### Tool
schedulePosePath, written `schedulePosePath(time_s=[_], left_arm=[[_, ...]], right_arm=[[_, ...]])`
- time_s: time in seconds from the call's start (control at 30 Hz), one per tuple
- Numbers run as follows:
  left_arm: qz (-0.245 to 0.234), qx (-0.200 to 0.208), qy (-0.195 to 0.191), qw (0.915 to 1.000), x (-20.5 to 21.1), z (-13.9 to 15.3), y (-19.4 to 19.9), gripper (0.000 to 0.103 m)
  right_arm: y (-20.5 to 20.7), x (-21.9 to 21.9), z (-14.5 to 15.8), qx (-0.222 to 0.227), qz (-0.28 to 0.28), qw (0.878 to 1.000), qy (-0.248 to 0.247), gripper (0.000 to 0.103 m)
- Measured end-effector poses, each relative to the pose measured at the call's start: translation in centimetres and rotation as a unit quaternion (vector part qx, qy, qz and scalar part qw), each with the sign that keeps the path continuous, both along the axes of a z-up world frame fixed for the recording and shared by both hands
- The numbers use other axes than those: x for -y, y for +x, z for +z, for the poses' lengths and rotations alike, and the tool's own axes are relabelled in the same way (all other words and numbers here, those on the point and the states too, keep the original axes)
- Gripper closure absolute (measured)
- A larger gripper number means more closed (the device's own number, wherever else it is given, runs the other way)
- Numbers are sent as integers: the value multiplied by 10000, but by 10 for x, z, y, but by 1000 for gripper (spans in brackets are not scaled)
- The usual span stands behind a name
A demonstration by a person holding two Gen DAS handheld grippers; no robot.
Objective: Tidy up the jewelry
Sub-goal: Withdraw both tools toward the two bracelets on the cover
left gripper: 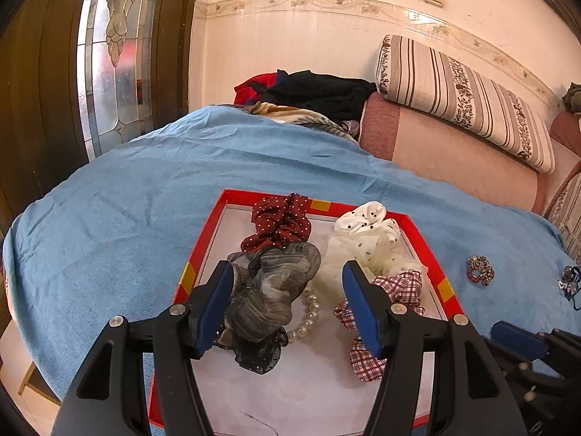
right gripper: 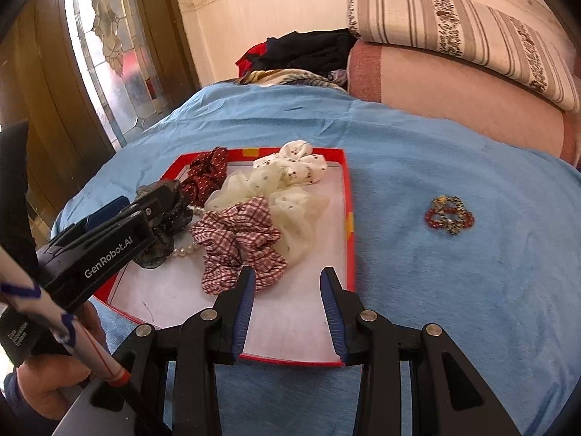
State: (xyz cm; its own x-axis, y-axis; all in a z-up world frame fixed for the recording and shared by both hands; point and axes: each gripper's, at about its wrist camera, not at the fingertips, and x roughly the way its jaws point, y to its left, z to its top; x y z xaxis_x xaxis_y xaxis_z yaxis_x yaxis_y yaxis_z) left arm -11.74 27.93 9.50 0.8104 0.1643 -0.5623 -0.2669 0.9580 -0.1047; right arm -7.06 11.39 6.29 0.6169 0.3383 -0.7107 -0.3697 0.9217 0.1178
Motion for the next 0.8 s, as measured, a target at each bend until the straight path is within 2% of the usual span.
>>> schedulePosePath(time_s=[0.2,0.47,0.8], left_arm=[[-82,19,81,9999,8,1,1,41],[-259,57,169,9995,22,2,2,41],[-835,244,182,9960,65,13,5,41]], right_arm=[[3,32,5,-12,-297,9994,154,63],[11,79,-3,-120,-754,9968,244,63],[30,144,-16,-310,-1429,9877,551,63]])
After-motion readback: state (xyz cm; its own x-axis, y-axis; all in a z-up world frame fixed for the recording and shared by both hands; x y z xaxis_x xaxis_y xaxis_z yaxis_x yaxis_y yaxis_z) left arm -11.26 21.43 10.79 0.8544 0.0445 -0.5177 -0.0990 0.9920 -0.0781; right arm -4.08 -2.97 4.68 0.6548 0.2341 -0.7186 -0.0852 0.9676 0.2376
